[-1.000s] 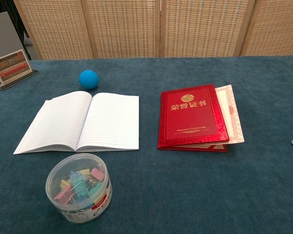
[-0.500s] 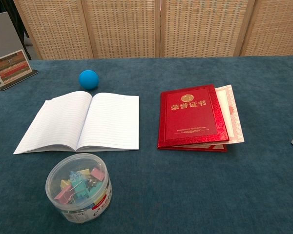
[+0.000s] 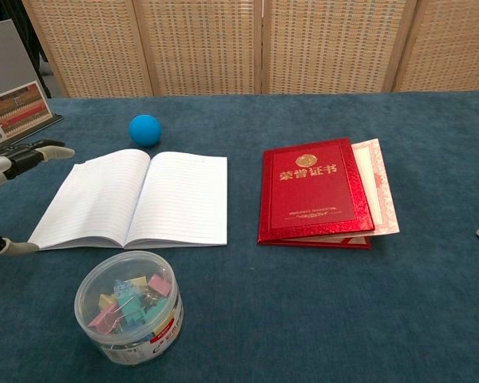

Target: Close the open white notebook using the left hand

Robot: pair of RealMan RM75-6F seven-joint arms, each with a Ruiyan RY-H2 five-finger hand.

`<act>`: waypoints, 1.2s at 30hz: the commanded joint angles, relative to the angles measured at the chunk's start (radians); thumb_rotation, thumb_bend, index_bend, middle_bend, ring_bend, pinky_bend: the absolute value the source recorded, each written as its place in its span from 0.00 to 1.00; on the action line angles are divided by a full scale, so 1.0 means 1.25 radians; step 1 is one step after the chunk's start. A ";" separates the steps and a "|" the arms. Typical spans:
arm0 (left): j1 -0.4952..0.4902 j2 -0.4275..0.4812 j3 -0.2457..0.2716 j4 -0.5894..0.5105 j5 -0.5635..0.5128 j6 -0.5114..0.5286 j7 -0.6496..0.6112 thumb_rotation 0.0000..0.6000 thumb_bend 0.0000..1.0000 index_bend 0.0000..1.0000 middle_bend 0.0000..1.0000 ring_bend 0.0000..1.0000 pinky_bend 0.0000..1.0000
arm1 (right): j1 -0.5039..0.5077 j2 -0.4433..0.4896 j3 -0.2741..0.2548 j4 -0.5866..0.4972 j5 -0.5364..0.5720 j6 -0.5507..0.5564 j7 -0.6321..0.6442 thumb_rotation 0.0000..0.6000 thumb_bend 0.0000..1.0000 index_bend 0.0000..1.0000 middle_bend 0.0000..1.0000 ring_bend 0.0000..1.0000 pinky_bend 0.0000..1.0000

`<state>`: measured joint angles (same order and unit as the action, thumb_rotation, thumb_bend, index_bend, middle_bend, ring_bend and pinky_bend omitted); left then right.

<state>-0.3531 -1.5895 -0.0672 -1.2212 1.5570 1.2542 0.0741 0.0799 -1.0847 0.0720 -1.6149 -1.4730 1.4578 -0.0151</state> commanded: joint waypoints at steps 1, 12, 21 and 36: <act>-0.008 -0.029 -0.006 0.033 -0.016 -0.006 0.005 1.00 0.07 0.00 0.00 0.00 0.00 | 0.000 0.002 0.002 0.000 0.004 -0.001 0.004 1.00 0.00 0.00 0.00 0.00 0.00; -0.023 -0.074 -0.005 0.102 -0.036 -0.024 -0.014 1.00 0.07 0.00 0.00 0.00 0.00 | 0.001 0.006 0.006 0.001 0.011 -0.004 0.014 1.00 0.00 0.00 0.00 0.00 0.00; -0.036 -0.088 -0.009 0.129 -0.055 -0.041 -0.017 1.00 0.07 0.00 0.00 0.00 0.00 | 0.002 0.007 0.006 0.003 0.013 -0.007 0.019 1.00 0.00 0.00 0.00 0.00 0.00; -0.048 -0.110 -0.007 0.175 -0.071 -0.055 -0.035 1.00 0.23 0.00 0.00 0.00 0.00 | 0.004 0.008 0.007 0.003 0.017 -0.012 0.020 1.00 0.00 0.00 0.00 0.00 0.00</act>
<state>-0.4117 -1.7251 -0.0760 -1.0051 1.4681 1.1853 0.0324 0.0846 -1.0755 0.0808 -1.6109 -1.4520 1.4428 0.0097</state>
